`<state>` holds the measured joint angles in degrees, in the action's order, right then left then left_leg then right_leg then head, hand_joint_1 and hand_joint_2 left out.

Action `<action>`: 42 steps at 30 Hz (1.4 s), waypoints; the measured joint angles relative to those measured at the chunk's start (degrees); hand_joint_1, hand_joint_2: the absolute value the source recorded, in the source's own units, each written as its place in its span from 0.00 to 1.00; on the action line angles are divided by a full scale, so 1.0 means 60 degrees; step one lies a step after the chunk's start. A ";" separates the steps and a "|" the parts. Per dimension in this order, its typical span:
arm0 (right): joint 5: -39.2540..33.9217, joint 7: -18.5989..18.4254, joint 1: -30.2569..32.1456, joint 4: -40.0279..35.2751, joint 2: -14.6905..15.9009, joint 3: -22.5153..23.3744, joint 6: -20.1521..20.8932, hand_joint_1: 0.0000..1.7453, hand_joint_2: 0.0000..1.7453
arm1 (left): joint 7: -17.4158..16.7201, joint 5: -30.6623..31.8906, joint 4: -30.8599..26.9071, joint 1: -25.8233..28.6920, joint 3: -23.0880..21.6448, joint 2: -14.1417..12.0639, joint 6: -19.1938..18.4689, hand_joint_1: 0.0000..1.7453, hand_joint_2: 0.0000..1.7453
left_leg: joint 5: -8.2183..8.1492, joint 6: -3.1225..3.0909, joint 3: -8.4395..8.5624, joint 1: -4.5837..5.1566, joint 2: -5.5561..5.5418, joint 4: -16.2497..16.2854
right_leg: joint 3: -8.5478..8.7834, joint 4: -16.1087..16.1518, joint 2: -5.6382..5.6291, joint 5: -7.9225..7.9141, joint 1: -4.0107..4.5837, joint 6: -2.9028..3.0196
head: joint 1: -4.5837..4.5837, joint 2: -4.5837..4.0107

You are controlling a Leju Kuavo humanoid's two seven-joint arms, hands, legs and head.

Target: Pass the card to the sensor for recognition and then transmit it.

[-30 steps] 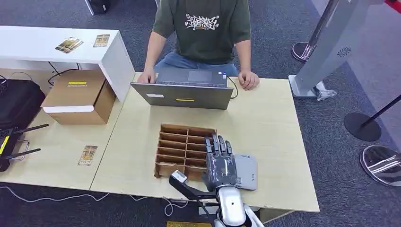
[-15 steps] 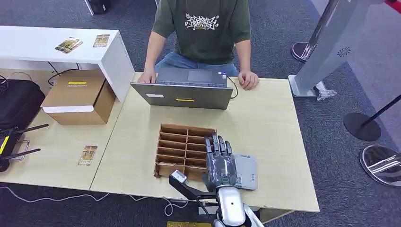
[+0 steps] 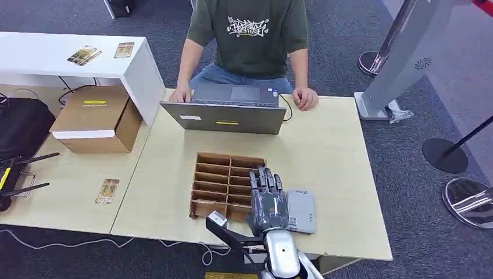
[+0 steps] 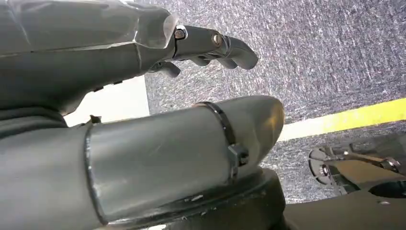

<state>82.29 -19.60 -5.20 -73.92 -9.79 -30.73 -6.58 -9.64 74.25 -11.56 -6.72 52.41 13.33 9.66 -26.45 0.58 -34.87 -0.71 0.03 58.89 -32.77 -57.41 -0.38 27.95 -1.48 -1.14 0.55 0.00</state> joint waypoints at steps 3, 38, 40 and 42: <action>0.0025 -0.0040 -0.0013 0.0029 0.0000 -0.0022 -0.0026 0.00 1.00 | -0.0018 0.0000 0.0000 -0.0004 0.0000 0.0007 0.0000 0.00 0.00 | 0.0000 0.0000 0.0000 0.0000 0.0000 0.0000 | 0.0000 0.0000 0.0000 0.0000 0.0000 0.0000 | 0.0000 0.0000; 0.0117 -0.0058 -0.0039 0.0058 0.0004 -0.0076 -0.0335 0.84 1.00 | 0.0018 0.0011 0.0000 -0.0008 0.0000 0.0044 -0.0004 0.00 0.00 | 0.0000 0.0000 0.0000 0.0000 0.0001 0.0000 | 0.0000 0.0000 -0.0001 0.0000 0.0000 0.0000 | 0.0000 0.0000; 0.0117 -0.0044 -0.0039 0.0058 0.0004 -0.0076 -0.0335 0.86 1.00 | 0.0018 0.0007 0.0000 -0.0008 0.0000 0.0044 -0.0004 0.00 0.00 | 0.0000 0.0000 0.0000 0.0000 0.0001 0.0000 | 0.0000 0.0000 -0.0002 0.0000 0.0000 0.0000 | 0.0000 0.0000; 0.0120 -0.0011 -0.0037 0.0058 0.0004 -0.0076 -0.0335 0.88 1.00 | 0.0018 -0.0004 0.0000 -0.0009 0.0000 0.0044 -0.0004 0.00 0.00 | 0.0000 0.0000 0.0002 0.0000 0.0002 0.0000 | 0.0001 0.0000 -0.0002 0.0000 0.0000 0.0000 | 0.0000 0.0000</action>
<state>83.01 -19.67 -5.42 -73.57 -9.77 -31.19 -8.59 -9.53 74.23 -11.56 -6.77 52.41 13.60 9.64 -26.45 0.58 -34.86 -0.72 0.03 58.89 -32.76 -57.41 -0.39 27.95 -1.48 -1.14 0.55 0.00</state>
